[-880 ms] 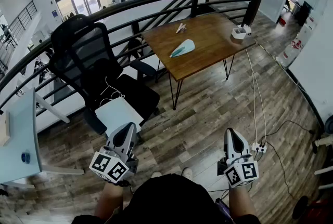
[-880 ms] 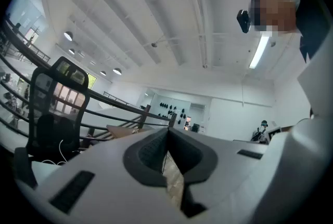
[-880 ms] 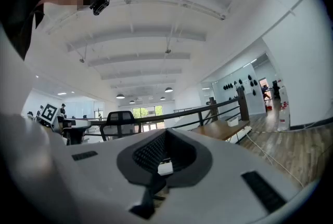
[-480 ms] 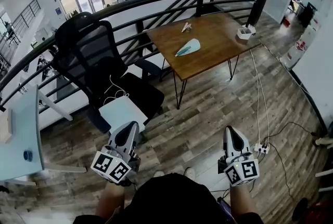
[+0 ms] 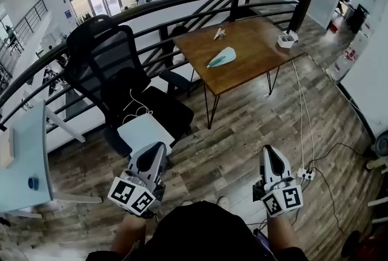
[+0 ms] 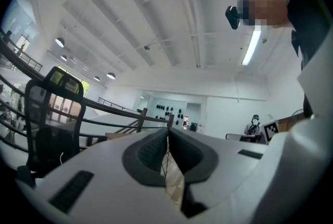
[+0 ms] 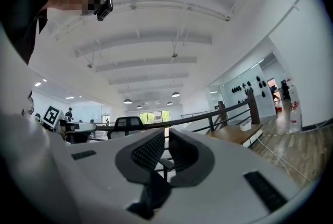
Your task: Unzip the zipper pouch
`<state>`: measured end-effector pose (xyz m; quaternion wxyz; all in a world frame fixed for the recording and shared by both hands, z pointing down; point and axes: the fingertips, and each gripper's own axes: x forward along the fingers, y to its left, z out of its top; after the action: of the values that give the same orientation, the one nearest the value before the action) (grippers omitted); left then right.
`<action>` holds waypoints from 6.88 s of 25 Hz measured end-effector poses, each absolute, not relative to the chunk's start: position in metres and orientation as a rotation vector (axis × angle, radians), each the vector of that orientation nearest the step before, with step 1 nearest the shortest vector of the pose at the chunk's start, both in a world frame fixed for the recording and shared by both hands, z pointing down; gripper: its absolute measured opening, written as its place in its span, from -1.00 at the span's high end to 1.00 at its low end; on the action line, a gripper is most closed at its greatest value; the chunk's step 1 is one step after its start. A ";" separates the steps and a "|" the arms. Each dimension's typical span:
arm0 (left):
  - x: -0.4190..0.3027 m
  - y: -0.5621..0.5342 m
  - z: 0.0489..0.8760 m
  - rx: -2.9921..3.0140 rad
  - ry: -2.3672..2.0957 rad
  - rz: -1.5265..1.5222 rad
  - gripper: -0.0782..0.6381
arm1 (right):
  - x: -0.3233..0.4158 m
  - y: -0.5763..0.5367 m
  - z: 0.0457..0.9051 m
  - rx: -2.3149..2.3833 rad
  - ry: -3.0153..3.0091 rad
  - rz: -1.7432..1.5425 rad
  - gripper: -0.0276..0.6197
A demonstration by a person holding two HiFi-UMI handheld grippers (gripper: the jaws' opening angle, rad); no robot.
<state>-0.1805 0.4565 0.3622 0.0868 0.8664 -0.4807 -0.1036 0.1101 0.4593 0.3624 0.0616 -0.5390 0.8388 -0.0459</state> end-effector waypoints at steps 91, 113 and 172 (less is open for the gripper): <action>-0.139 0.004 0.386 2.696 -1.282 -0.225 0.07 | 0.140 0.043 0.388 -1.744 2.521 -0.208 0.24; -0.146 -0.060 0.402 2.534 -1.464 -0.176 0.16 | 0.103 -0.101 0.445 -1.465 2.814 -0.467 0.24; -0.199 0.015 0.465 1.816 -2.037 -0.019 0.16 | -0.024 -0.211 0.697 -0.815 4.048 -0.224 0.12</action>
<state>-0.1991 0.0145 0.4649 0.2049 0.6513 -0.7306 -0.0067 -0.0239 -0.2111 0.6968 -0.4766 -0.1732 0.8606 -0.0477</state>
